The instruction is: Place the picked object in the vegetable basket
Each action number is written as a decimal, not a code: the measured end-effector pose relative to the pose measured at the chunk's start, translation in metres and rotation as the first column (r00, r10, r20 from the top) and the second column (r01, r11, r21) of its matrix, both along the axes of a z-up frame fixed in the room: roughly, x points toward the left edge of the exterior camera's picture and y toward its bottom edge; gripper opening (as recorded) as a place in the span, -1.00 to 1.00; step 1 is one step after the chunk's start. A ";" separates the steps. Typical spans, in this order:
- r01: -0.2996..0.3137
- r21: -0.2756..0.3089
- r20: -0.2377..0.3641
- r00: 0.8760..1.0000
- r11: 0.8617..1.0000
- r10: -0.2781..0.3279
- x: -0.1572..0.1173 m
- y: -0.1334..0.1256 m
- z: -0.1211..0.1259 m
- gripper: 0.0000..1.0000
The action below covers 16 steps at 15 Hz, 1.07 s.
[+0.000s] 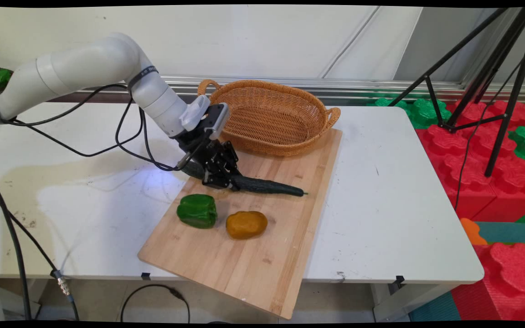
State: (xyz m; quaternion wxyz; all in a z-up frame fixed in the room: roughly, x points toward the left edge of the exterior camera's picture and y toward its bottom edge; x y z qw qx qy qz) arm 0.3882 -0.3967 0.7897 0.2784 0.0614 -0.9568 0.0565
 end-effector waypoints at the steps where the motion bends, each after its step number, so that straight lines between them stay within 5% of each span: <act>1: 0.001 -0.003 -0.003 1.000 1.000 -0.001 0.001 0.001 0.002 -1.00; 9: 0.002 -0.034 -0.059 0.998 0.999 -0.004 0.018 0.024 0.045 -1.00; 16: -0.064 -0.041 -0.143 0.988 0.997 0.058 0.038 0.046 0.093 -1.00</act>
